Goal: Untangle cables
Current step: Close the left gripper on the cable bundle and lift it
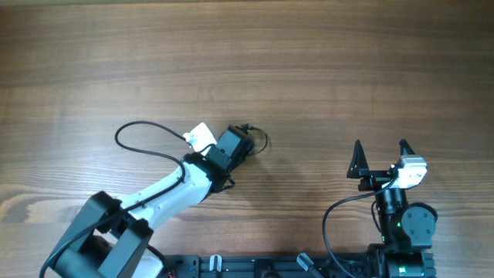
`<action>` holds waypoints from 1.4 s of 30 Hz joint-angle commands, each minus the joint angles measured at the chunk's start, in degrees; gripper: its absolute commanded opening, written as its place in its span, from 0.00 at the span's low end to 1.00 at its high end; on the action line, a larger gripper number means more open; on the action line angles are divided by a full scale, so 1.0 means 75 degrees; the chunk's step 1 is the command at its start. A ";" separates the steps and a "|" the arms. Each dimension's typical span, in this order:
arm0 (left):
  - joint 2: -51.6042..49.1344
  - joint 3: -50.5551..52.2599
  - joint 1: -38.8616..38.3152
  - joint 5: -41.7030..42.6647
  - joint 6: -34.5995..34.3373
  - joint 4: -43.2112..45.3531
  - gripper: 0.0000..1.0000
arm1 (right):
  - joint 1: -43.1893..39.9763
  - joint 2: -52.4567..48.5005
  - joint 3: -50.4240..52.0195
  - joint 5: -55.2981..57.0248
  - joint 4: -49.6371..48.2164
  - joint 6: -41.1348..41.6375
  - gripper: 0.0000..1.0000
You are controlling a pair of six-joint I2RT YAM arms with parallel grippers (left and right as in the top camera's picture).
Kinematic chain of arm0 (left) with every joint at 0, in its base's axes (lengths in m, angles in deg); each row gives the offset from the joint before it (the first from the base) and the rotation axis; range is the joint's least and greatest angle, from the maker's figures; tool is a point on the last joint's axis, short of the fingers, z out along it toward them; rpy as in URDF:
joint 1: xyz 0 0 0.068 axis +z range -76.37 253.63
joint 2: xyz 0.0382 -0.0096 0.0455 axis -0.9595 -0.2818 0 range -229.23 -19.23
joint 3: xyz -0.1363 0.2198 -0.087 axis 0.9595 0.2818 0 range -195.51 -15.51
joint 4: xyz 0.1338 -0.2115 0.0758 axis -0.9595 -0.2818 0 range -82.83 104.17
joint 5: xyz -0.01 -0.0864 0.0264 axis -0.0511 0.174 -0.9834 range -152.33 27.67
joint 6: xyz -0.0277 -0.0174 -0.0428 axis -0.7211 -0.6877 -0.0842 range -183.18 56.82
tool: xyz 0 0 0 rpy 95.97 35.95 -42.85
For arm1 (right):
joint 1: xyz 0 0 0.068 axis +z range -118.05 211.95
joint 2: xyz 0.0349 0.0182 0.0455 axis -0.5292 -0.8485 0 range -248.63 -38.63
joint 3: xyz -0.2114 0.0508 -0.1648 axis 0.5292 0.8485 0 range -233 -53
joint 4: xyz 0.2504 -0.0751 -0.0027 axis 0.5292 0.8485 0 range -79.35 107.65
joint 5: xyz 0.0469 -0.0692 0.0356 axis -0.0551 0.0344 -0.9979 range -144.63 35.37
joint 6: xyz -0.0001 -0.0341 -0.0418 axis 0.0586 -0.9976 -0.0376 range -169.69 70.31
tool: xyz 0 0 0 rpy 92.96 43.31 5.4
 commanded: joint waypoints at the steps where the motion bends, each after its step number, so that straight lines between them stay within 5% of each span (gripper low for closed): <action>1: -0.0358 0.0035 0.0146 -0.0449 0.0542 0.0102 0.63 | 0.0038 0.0082 0.0020 -0.0085 -0.0032 -0.0017 1.00; 4: -0.0565 0.0035 0.0140 -0.0358 0.1049 0.0428 0.55 | 0.0038 0.0082 0.0020 -0.0085 -0.0032 -0.0020 1.00; 11: -0.0711 0.0035 0.0143 -0.0073 0.1376 0.0513 0.20 | 0.0038 0.0082 0.0020 -0.0085 -0.0032 -0.0017 1.00; 16: -0.0641 0.0029 0.0146 -0.0079 0.2827 0.0504 0.05 | 0.0038 0.0082 0.0020 -0.0085 -0.0032 -0.0017 1.00; 29: 0.0411 -0.0274 0.0160 -0.0099 0.8282 -0.0184 0.07 | 0.0038 0.0082 0.0020 -0.0085 -0.0032 -0.0020 1.00; 30: 0.0411 -0.0274 0.0163 -0.0105 0.8355 -0.0198 0.14 | 0.0038 0.0082 0.0020 -0.0085 -0.0032 -0.0020 1.00; 32: 0.0411 -0.0274 0.0163 -0.0099 0.8285 -0.0189 0.73 | 0.0038 0.0082 0.0020 -0.0085 -0.0032 -0.0017 1.00; 35: 0.0411 -0.0274 0.0163 -0.0102 0.7551 -0.0195 0.98 | 0.0038 0.0082 0.0020 -0.0085 -0.0032 -0.0020 1.00; 40: 0.0411 -0.0274 0.0163 -0.0096 0.4357 -0.0530 1.00 | 0.0038 0.0082 0.0020 -0.0085 -0.0032 -0.0017 1.00; 42: 0.0411 -0.0271 0.0163 0.0079 0.2022 -0.1075 1.00 | 0.0038 0.0082 0.0020 -0.0085 -0.0032 -0.0020 1.00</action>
